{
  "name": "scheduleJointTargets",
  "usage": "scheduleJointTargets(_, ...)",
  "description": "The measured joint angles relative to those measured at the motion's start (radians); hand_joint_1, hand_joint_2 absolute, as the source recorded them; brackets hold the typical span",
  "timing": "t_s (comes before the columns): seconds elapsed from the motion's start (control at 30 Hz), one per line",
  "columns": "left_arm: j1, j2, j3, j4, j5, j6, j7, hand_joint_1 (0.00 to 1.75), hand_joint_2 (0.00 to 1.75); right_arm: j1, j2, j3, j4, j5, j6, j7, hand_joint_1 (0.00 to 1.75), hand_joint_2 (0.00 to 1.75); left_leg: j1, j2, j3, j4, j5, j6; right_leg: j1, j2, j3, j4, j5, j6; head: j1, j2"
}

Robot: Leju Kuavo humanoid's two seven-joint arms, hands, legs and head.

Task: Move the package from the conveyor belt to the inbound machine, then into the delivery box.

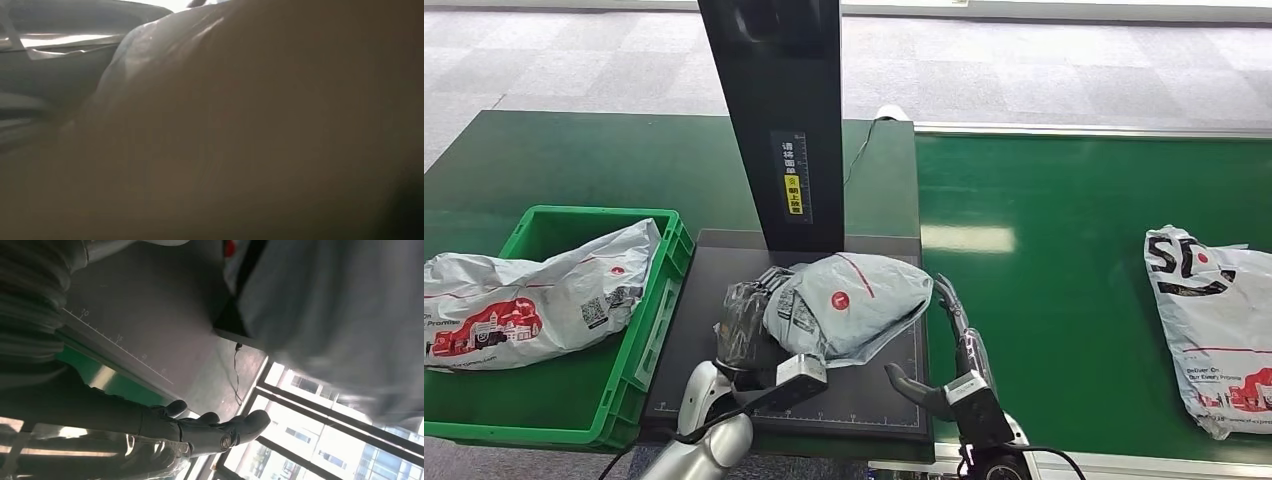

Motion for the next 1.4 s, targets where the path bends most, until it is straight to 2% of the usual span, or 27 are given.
scheduleJointTargets(0.07,0.033,-0.003,0.03,-0.075,-0.037,0.053,-0.097,1.75,1.75,0.006,-0.007,-0.002,-0.001,-0.014,-0.002,-0.008,0.0,1.75,0.0,0.0,-0.001,0.0,0.0,0.0,0.0,0.0,-0.001,0.0,0.0,0.0,0.0,0.0)
scheduleJointTargets(0.13,0.063,-0.016,0.077,-0.15,-0.074,0.058,-0.185,1.75,1.75,0.008,-0.014,-0.003,-0.001,-0.023,-0.004,-0.012,0.0,1.75,0.0,0.0,-0.002,0.0,0.0,0.0,0.0,0.0,-0.002,0.0,0.0,0.0,0.0,0.0)
scheduleJointTargets(0.2,0.088,-0.029,0.117,-0.222,-0.102,0.058,-0.224,1.75,1.75,0.009,-0.019,-0.003,-0.001,-0.029,-0.006,-0.015,0.0,1.75,0.0,0.001,-0.002,0.0,0.0,0.0,0.0,0.0,-0.002,0.0,0.0,0.0,0.0,0.0)
scheduleJointTargets(0.37,0.132,-0.056,0.206,-0.432,-0.166,0.058,-0.242,1.75,1.75,0.014,-0.03,-0.003,-0.001,-0.044,-0.025,-0.02,0.0,1.75,0.0,0.001,-0.002,0.0,0.0,0.0,0.0,0.0,-0.002,0.0,0.0,0.0,0.0,0.0)
scheduleJointTargets(0.57,0.142,-0.078,0.307,-0.633,-0.218,0.058,-0.244,1.75,1.75,0.038,-0.044,-0.003,-0.001,-0.049,-0.042,-0.029,0.0,1.75,0.0,0.001,-0.002,0.0,0.0,0.0,0.0,0.0,-0.002,0.0,0.0,0.0,0.0,0.0)
scheduleJointTargets(0.77,0.154,-0.088,0.428,-0.727,-0.249,0.058,-0.245,1.75,1.75,0.057,-0.053,-0.003,-0.001,-0.051,-0.057,-0.04,0.0,1.75,0.0,0.001,-0.002,0.0,0.0,0.0,0.0,0.0,-0.002,0.0,0.0,0.0,0.0,0.0)
scheduleJointTargets(0.9,0.152,-0.105,0.573,-0.716,-0.262,0.058,-0.239,1.75,1.75,0.075,-0.054,-0.003,-0.011,-0.051,-0.079,-0.041,0.0,1.75,0.0,0.001,-0.001,0.0,0.0,0.0,0.0,0.0,-0.002,0.0,0.0,0.0,0.0,0.0)
scheduleJointTargets(0.97,0.144,-0.109,0.645,-0.679,-0.291,0.058,-0.178,1.75,1.75,0.088,-0.055,-0.003,-0.023,-0.045,-0.091,-0.039,0.0,1.75,0.0,0.001,-0.001,0.0,0.0,0.0,0.0,0.0,-0.002,0.0,0.0,0.0,0.0,0.0)
scheduleJointTargets(1.03,0.131,-0.096,0.703,-0.613,-0.345,0.057,-0.018,1.75,1.75,0.103,-0.055,-0.005,-0.042,-0.035,-0.104,-0.031,0.0,1.75,0.0,0.001,-0.001,0.0,0.0,0.0,0.0,0.001,-0.002,0.0,0.0,0.0,0.0,0.0)
scheduleJointTargets(1.1,0.117,-0.058,0.74,-0.528,-0.383,0.053,0.176,1.75,1.75,0.123,-0.056,-0.009,-0.064,-0.023,-0.115,-0.02,0.0,1.75,0.001,0.002,-0.001,0.0,0.0,0.0,0.001,0.002,-0.002,0.0,0.0,0.0,0.0,0.0)
scheduleJointTargets(1.17,0.106,-0.009,0.76,-0.447,-0.395,0.049,0.296,1.75,1.75,0.14,-0.056,-0.014,-0.084,-0.015,-0.12,-0.011,0.0,1.75,0.001,0.003,-0.001,0.0,0.0,0.0,0.002,0.003,-0.003,0.0,0.0,0.0,0.0,0.0)
scheduleJointTargets(1.27,0.094,0.043,0.771,-0.365,-0.398,0.05,0.338,1.75,1.75,0.153,-0.057,-0.018,-0.104,-0.011,-0.121,-0.007,0.0,1.75,0.001,0.002,-0.002,0.0,0.0,-0.001,0.002,0.002,-0.003,0.0,0.0,0.0,0.0,0.0)
scheduleJointTargets(1.4,0.084,0.076,0.772,-0.312,-0.4,0.05,0.349,1.75,1.75,0.161,-0.057,-0.019,-0.118,-0.009,-0.121,-0.006,0.0,1.75,0.0,0.003,-0.002,0.0,0.0,0.0,0.001,0.003,-0.003,0.0,0.0,0.0,0.0,0.0)
